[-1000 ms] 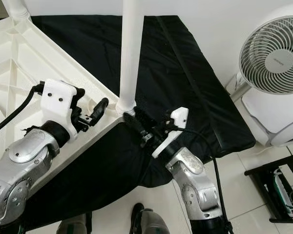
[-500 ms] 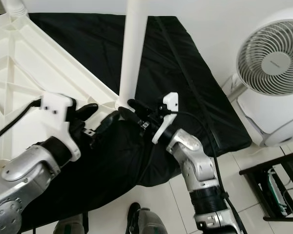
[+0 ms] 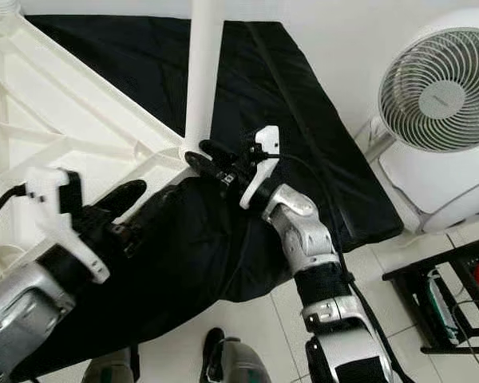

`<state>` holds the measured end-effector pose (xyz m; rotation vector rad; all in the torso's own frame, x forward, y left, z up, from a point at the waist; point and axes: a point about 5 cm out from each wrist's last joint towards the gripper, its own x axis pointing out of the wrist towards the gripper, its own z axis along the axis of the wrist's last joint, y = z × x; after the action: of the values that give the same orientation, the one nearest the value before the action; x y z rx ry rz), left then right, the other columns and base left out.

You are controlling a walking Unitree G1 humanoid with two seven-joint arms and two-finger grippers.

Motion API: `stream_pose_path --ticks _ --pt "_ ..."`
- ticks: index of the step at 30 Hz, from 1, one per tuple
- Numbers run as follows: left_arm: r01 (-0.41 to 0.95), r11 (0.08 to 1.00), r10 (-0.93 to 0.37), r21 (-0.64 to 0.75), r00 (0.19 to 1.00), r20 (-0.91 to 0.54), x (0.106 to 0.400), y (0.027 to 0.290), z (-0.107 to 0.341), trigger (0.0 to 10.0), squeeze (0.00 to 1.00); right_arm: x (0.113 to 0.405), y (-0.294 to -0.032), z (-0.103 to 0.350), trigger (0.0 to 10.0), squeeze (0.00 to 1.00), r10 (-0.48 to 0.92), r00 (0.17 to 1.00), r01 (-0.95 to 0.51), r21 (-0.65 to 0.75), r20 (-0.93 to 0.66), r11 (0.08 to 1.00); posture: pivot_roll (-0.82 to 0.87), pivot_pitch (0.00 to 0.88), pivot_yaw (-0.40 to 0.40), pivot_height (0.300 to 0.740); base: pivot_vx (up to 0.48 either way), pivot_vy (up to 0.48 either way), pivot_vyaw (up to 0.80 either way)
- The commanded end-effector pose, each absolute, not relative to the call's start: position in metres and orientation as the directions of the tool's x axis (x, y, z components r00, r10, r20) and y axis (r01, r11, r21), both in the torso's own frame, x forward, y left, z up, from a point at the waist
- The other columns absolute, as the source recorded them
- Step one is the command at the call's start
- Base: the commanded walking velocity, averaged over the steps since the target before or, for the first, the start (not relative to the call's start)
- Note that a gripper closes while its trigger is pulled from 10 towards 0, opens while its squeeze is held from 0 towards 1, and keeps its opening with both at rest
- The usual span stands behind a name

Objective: Building children table

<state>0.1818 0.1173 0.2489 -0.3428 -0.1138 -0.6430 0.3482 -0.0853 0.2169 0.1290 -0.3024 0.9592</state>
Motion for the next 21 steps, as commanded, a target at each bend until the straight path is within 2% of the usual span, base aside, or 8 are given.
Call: stream_pose_path --ticks 1,3,6,8,12,18,21 --pt "0.628 0.727 -0.589 -0.278 0.778 0.218 0.174 0.117 0.250 10.0 0.00 0.357 -0.099 0.218 10.0 0.00 0.717 0.617 -0.758 -0.002 0.326 0.653 0.27 0.278 -0.180 0.740 0.000 0.000 0.00" --pt "0.667 0.699 -0.637 -0.259 0.745 0.198 0.169 0.121 0.249 10.0 0.00 0.367 -0.112 0.222 10.0 0.00 0.652 0.680 -0.692 -0.001 0.335 0.722 0.29 0.280 -0.186 0.740 0.000 0.000 0.00" --pt "0.675 0.692 -0.648 -0.255 0.737 0.192 0.167 0.123 0.249 10.0 0.00 0.370 -0.116 0.223 10.0 0.00 0.632 0.697 -0.671 -0.002 0.339 0.741 0.29 0.280 -0.186 0.740 0.000 0.000 0.00" --pt "0.689 0.693 -0.668 -0.214 0.725 0.168 0.165 0.128 0.251 10.0 0.00 0.379 -0.130 0.226 10.0 0.00 0.533 0.771 -0.576 0.026 0.349 0.817 0.29 0.280 -0.186 0.740 0.000 0.000 0.00" --pt "0.693 0.695 -0.680 -0.193 0.720 0.138 0.163 0.132 0.251 10.0 0.00 0.383 -0.136 0.226 10.0 0.00 0.482 0.801 -0.526 0.036 0.355 0.849 0.29 0.272 -0.186 0.740 0.000 0.000 0.00" --pt "0.710 0.686 -0.703 -0.160 0.703 0.103 0.161 0.137 0.252 10.0 0.00 0.384 -0.137 0.225 10.0 0.00 0.465 0.807 -0.514 0.047 0.365 0.856 0.29 0.272 -0.186 0.740 0.000 0.000 0.00" --pt "0.717 0.680 -0.711 -0.155 0.696 0.100 0.158 0.140 0.256 10.0 0.00 0.380 -0.123 0.225 10.0 0.00 0.561 0.737 -0.617 0.036 0.378 0.786 0.30 0.265 -0.180 0.740 0.000 0.000 0.00"
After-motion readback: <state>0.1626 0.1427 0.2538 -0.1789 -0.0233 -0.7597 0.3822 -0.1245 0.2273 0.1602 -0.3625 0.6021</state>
